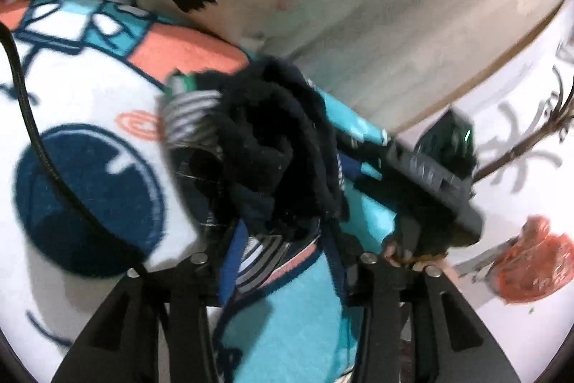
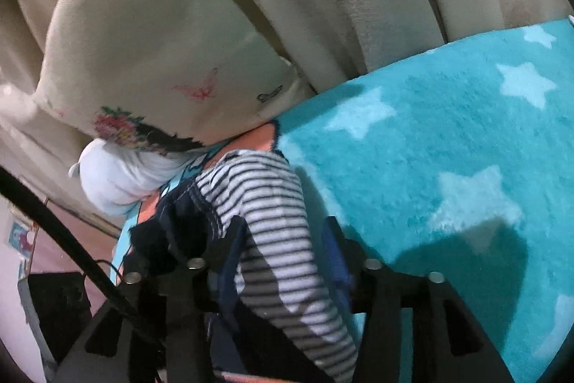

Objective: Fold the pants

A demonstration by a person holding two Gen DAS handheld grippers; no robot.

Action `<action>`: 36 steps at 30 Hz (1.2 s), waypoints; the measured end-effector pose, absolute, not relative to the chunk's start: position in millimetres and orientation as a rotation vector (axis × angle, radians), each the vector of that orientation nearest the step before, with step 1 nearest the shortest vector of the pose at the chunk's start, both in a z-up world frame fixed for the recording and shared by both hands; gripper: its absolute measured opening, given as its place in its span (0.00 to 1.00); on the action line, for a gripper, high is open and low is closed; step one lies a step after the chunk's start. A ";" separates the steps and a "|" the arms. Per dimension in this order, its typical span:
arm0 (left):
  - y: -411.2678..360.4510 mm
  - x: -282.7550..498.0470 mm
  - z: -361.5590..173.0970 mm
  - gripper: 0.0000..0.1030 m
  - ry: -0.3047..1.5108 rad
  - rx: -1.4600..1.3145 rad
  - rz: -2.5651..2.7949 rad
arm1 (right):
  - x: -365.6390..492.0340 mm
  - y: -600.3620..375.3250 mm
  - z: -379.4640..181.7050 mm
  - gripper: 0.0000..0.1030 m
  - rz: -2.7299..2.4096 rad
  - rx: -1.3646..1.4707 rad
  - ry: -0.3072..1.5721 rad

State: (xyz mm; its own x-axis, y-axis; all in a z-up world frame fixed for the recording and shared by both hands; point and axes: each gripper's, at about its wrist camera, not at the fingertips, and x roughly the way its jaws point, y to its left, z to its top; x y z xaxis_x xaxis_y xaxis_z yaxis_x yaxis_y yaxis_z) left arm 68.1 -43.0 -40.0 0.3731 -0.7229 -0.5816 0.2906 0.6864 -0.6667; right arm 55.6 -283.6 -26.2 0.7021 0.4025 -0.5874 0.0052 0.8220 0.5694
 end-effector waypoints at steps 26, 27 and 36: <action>-78.4 133.0 -24.6 0.34 1.032 -0.363 -0.563 | 11.9 -271.0 -35.7 0.28 0.336 0.657 0.706; -78.6 131.2 -33.1 0.34 1.057 -0.355 -0.543 | 12.7 -269.0 -36.9 0.28 0.297 0.620 0.721; -57.4 99.9 -41.3 0.37 1.049 -0.413 -0.539 | -12.8 -278.2 3.1 0.38 0.151 0.499 0.638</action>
State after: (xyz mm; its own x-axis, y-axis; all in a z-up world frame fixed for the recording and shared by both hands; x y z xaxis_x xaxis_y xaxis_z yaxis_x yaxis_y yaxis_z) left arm 99.9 -57.4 -41.3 0.3909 -0.5990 -0.6989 0.2192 0.7980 -0.5614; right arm -12.8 -278.2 3.1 0.7970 0.2845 -0.5328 0.0160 0.8719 0.4895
